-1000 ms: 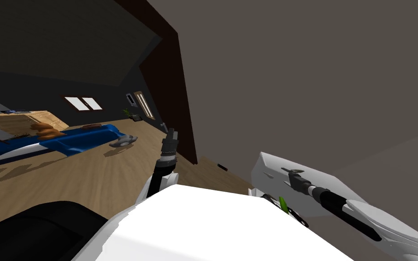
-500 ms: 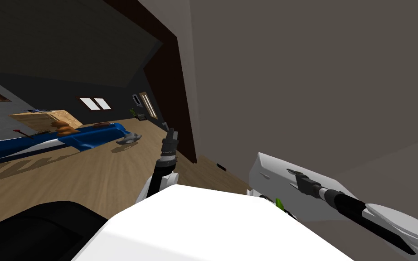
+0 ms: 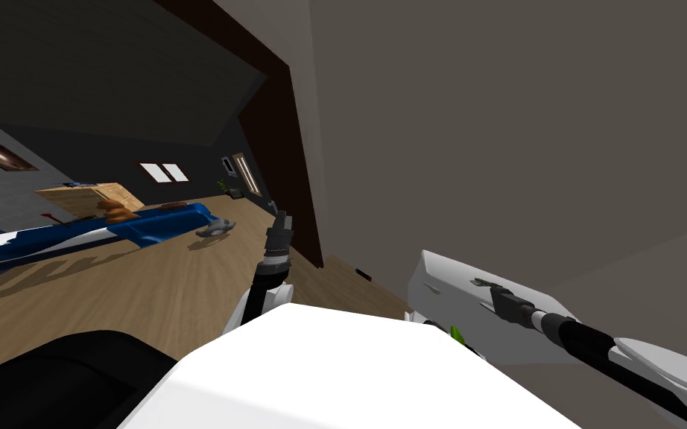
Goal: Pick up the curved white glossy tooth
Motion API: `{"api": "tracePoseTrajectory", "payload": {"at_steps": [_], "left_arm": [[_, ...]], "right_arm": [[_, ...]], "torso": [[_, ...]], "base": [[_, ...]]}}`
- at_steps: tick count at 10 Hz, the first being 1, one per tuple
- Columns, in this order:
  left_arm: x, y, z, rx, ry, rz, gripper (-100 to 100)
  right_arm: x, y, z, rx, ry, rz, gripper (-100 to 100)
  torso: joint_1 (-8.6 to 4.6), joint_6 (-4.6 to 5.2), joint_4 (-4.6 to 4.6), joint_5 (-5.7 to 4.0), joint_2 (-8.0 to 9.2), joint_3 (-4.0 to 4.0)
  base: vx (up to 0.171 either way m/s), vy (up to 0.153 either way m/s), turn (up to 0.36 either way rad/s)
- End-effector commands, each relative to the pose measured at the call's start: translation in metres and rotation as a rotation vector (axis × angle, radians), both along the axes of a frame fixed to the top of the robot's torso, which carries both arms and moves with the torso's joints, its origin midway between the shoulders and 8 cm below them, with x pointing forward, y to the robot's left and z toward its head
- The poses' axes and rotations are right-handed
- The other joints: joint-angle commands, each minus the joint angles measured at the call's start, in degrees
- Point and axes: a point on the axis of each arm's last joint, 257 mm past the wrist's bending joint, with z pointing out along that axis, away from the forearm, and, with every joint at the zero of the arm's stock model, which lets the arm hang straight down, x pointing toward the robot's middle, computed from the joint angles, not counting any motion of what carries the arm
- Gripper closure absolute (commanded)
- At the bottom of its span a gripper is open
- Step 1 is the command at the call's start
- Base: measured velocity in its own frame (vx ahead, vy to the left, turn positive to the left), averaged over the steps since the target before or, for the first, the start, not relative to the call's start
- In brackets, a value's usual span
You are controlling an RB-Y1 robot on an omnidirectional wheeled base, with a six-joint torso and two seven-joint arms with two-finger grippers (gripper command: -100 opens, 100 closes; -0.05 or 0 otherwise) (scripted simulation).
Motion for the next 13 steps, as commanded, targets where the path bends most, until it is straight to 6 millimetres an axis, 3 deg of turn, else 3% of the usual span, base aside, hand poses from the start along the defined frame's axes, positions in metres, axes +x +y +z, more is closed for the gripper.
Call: {"api": "tracePoseTrajectory", "payload": {"at_steps": [1, 5, 6, 7, 13], "left_arm": [[0.0, 0.0, 0.0, 0.0, 0.0, 0.0, 0], [0.0, 0.0, 0.0, 0.0, 0.0, 0.0, 0], [0.0, 0.0, 0.0, 0.0, 0.0, 0.0, 0], [0.0, 0.0, 0.0, 0.0, 0.0, 0.0, 0], [0.0, 0.0, 0.0, 0.0, 0.0, 0.0, 0]], "right_arm": [[0.0, 0.0, 0.0, 0.0, 0.0, 0.0, 100], [0.0, 0.0, 0.0, 0.0, 0.0, 0.0, 100], [0.0, 0.0, 0.0, 0.0, 0.0, 0.0, 0], [-0.02, -0.015, -0.005, -0.03, 0.047, -0.01, -100], [-0.093, -0.067, -0.016, -0.132, 0.216, -0.046, -100]], "torso": [[0.0, 0.0, 0.0, 0.0, 0.0, 0.0], [0.03, 0.0, 0.0, 0.01, -0.01, -0.01], [0.03, 0.0, 0.0, 0.01, -0.01, -0.01], [0.03, 0.0, 0.0, 0.01, -0.01, -0.01], [0.27, -0.01, -0.03, 0.07, -0.15, -0.09]], "base": [[0.0, 0.0, 0.0], [0.0, 0.0, 0.0], [0.0, 0.0, 0.0], [0.017, 0.035, 0.049], [0.038, 0.054, 0.039]]}}
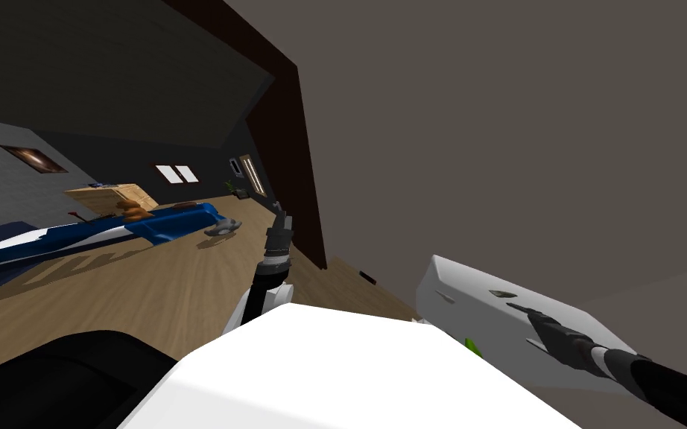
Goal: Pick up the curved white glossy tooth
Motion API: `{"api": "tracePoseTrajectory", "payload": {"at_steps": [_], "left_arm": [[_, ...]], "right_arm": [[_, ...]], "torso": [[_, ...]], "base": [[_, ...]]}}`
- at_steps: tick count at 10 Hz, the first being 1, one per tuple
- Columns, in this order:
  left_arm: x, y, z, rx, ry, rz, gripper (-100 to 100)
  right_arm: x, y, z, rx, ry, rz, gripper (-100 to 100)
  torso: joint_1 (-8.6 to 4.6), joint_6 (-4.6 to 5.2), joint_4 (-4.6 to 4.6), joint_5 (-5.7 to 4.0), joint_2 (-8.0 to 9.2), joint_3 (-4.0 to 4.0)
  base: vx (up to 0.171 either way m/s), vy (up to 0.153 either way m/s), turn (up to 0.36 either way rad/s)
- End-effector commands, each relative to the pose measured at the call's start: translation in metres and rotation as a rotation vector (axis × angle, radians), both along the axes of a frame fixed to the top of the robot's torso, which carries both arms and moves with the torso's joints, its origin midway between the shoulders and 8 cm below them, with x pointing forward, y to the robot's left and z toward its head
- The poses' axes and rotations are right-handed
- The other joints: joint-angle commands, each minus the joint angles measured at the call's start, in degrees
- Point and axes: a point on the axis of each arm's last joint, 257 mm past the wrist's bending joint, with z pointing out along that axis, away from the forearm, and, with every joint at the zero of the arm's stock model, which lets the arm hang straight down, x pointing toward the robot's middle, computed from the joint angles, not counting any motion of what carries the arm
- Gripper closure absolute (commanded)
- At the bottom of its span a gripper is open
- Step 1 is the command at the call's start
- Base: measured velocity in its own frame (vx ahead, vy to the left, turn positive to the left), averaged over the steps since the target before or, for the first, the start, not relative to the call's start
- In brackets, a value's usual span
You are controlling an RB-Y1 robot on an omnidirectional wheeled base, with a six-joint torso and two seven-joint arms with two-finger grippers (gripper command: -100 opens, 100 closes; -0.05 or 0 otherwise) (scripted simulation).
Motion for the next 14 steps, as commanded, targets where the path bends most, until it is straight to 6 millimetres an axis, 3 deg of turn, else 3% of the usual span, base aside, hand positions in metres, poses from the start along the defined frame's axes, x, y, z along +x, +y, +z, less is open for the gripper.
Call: {"api": "tracePoseTrajectory", "payload": {"at_steps": [1, 5, 7, 9, 10, 14], "left_arm": [[0.0, 0.0, 0.0, 0.0, 0.0, 0.0, 0], [0.0, 0.0, 0.0, 0.0, 0.0, 0.0, 0], [0.0, 0.0, 0.0, 0.0, 0.0, 0.0, 0], [0.0, 0.0, 0.0, 0.0, 0.0, 0.0, 0], [0.0, 0.0, 0.0, 0.0, 0.0, 0.0, 0], [0.0, 0.0, 0.0, 0.0, 0.0, 0.0, 0]], "right_arm": [[-0.008, -0.009, 0.001, -0.014, 0.019, -0.007, -100], [-0.067, -0.049, 0.007, -0.098, 0.152, -0.031, -100], [-0.067, -0.049, 0.007, -0.098, 0.152, -0.031, -100], [-0.093, -0.067, 0.014, -0.136, 0.214, -0.042, -100], [-0.093, -0.067, 0.014, -0.136, 0.214, -0.042, -100], [-0.147, -0.098, 0.037, -0.2, 0.344, -0.063, -100]], "torso": [[0.0, 0.0, 0.0, 0.0, 0.0, 0.0], [-0.06, -0.02, 0.0, -0.02, 0.02, 0.01], [-0.09, -0.02, -0.01, -0.03, -0.02, -0.02], [-0.17, -0.01, 0.02, -0.05, 0.08, 0.04], [-0.13, 0.0, 0.01, -0.03, 0.02, 0.02], [-0.19, -0.02, -0.03, -0.05, -0.15, -0.09]], "base": [[0.028, 0.028, 0.005], [0.04, 0.036, 0.038], [0.03, 0.016, 0.001], [0.03, 0.014, 0.029], [0.037, 0.018, 0.006], [0.077, 0.005, 0.015]]}}
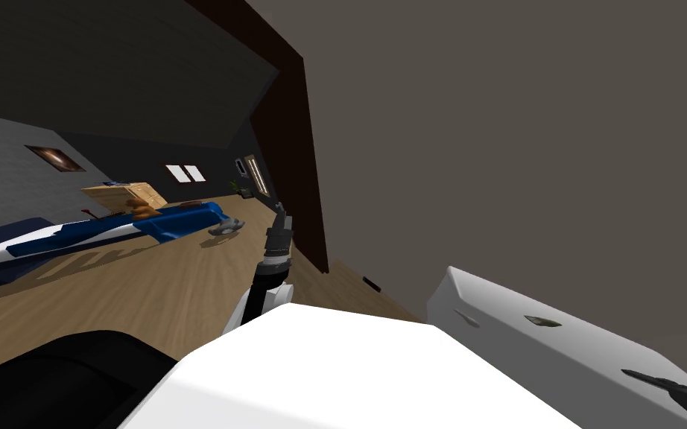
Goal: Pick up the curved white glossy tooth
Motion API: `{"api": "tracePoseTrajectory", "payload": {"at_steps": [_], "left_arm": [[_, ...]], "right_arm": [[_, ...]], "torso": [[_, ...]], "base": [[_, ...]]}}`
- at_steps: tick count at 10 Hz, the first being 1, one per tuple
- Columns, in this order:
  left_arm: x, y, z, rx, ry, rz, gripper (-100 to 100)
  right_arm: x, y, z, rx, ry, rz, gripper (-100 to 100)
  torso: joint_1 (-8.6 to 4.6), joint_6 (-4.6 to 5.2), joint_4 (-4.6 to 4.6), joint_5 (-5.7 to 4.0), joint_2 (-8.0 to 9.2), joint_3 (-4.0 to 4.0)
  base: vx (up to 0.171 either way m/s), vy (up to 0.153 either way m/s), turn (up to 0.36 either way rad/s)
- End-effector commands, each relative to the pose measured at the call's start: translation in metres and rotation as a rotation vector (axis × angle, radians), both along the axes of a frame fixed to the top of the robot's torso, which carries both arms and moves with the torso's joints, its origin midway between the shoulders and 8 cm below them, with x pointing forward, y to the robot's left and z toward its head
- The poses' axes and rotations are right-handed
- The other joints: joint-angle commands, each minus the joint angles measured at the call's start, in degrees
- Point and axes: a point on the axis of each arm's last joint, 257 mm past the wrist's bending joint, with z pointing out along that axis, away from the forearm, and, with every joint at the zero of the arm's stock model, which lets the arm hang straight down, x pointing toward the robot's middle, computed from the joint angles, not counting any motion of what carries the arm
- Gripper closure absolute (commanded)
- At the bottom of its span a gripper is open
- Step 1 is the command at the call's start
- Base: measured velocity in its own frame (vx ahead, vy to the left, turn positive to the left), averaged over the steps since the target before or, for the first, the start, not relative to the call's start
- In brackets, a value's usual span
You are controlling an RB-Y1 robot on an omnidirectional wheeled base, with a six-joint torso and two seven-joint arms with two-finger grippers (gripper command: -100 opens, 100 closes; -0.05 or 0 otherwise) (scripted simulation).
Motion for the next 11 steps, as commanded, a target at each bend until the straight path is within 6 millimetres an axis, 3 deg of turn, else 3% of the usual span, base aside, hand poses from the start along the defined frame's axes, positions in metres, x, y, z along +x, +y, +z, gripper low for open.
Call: {"api": "tracePoseTrajectory", "payload": {"at_steps": [1, 5, 11], "left_arm": [[0.0, 0.0, 0.0, 0.0, 0.0, 0.0, 0], [0.0, 0.0, 0.0, 0.0, 0.0, 0.0, 0], [0.0, 0.0, 0.0, 0.0, 0.0, 0.0, 0]], "right_arm": [[-0.006, -0.001, 0.005, -0.006, 0.022, 0.004, -100], [-0.016, -0.003, 0.017, 0.01, 0.066, -0.004, -100], [-0.002, 0.022, 0.024, 0.114, 0.084, -0.005, -100]], "torso": [[0.0, 0.0, 0.0, 0.0, 0.0, 0.0], [-0.08, 0.0, -0.02, -0.02, -0.13, -0.07], [-0.11, -0.01, 0.0, -0.04, 0.03, 0.01]], "base": [[0.08, -0.006, -0.005], [0.101, -0.024, -0.048], [0.11, -0.039, -0.083]]}}
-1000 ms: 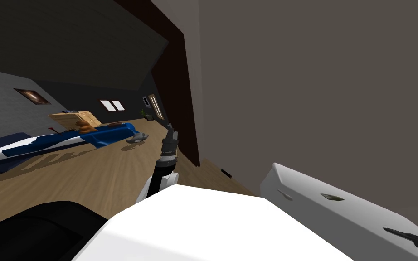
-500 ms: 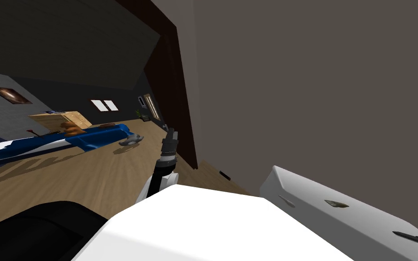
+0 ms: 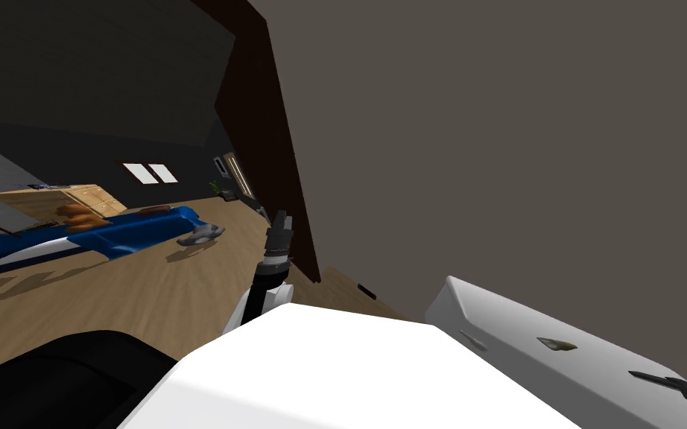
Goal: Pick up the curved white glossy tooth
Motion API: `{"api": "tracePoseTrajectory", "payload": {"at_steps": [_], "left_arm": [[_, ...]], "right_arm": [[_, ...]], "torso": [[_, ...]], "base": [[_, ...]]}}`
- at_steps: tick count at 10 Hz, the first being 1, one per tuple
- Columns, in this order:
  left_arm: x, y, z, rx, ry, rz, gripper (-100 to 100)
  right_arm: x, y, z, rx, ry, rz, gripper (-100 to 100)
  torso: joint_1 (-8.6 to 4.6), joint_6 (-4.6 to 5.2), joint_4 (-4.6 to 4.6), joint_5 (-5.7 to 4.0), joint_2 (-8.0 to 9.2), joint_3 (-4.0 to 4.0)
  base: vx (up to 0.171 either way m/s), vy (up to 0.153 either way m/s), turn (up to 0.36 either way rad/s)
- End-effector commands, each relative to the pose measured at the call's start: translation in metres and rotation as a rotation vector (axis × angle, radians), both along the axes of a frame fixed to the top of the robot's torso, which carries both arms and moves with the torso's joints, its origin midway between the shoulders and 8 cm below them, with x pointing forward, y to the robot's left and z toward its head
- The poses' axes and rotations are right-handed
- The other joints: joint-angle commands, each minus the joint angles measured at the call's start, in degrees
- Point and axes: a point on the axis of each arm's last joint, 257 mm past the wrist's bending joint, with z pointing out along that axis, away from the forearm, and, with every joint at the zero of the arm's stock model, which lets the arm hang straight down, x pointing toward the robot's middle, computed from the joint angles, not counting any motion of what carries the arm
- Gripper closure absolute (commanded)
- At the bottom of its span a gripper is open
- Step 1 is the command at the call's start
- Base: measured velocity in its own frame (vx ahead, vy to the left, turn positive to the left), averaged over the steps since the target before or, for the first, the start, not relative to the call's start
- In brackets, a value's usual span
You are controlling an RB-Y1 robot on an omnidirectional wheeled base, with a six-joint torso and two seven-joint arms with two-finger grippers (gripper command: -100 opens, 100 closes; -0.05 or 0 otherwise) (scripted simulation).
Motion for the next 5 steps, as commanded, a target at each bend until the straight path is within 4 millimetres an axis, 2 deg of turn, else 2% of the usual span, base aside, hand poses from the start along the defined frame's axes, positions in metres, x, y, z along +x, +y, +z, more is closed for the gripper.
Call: {"api": "tracePoseTrajectory", "payload": {"at_steps": [1, 5], "left_arm": [[0.0, 0.0, 0.0, 0.0, 0.0, 0.0, 0], [0.0, 0.0, 0.0, 0.0, 0.0, 0.0, 0]], "right_arm": [[0.004, 0.008, -0.001, 0.031, 0.005, -0.002, -100], [0.006, 0.03, -0.009, 0.105, 0.027, -0.003, -100]], "torso": [[0.0, 0.0, 0.0, 0.0, 0.0, 0.0], [0.0, -0.01, -0.02, 0.0, -0.06, -0.04]], "base": [[0.12, -0.034, -0.071], [0.116, -0.033, -0.048]]}}
